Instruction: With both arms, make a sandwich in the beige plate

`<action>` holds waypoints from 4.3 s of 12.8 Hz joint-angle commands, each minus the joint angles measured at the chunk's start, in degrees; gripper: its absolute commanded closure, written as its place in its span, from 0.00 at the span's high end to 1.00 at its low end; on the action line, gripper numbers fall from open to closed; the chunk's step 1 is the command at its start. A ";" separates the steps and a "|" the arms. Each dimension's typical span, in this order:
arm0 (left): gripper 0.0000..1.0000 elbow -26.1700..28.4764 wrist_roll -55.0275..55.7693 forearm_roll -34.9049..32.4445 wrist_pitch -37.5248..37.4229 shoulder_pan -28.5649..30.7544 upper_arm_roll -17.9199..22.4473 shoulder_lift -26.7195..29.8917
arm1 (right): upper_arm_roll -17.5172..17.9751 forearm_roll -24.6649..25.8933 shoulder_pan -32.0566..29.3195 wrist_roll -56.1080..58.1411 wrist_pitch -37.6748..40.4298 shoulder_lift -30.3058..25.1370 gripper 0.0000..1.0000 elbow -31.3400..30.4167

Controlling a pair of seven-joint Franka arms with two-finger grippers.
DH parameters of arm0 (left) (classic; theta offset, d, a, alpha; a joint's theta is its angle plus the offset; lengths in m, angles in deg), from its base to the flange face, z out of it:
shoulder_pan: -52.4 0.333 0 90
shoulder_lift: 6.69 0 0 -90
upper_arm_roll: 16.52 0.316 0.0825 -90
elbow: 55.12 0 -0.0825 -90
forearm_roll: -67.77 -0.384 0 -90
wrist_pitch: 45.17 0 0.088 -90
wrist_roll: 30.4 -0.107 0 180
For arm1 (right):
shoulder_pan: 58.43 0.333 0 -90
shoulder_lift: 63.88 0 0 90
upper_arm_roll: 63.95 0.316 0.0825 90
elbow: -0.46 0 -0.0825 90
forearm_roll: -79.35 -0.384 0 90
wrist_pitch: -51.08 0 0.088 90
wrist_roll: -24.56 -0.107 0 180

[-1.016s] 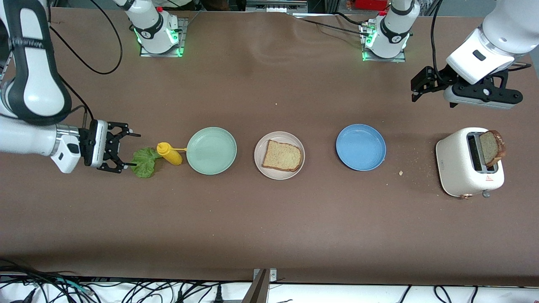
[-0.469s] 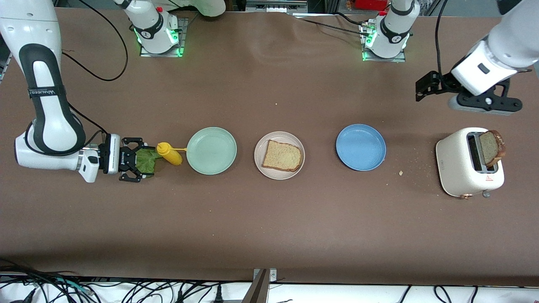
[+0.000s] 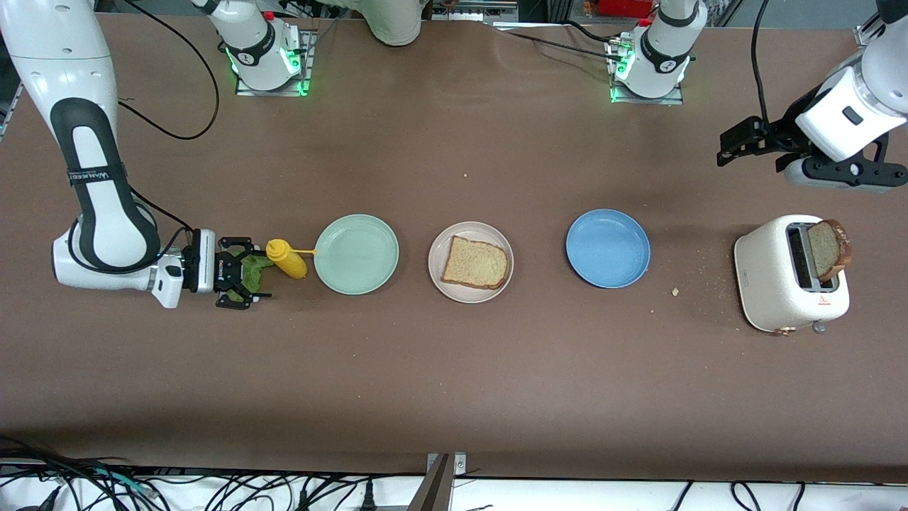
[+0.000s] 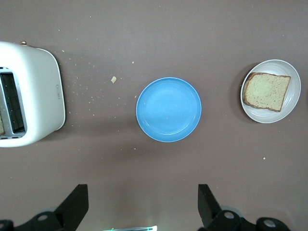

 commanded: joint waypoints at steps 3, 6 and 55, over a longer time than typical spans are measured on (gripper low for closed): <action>1.00 -5.36 -1.03 -3.61 -0.74 0.52 -0.94 -0.70 | 0.33 -3.46 -0.39 7.12 1.08 0.45 1.00 -3.24; 1.00 -5.36 -1.20 -6.89 -0.65 0.78 -0.76 -0.88 | -0.11 -3.54 -1.00 10.37 4.95 0.89 1.00 -3.94; 1.00 -5.80 -1.29 -9.10 4.36 1.04 -0.67 -8.35 | -21.73 75.12 66.76 -98.95 19.20 17.15 0.00 32.00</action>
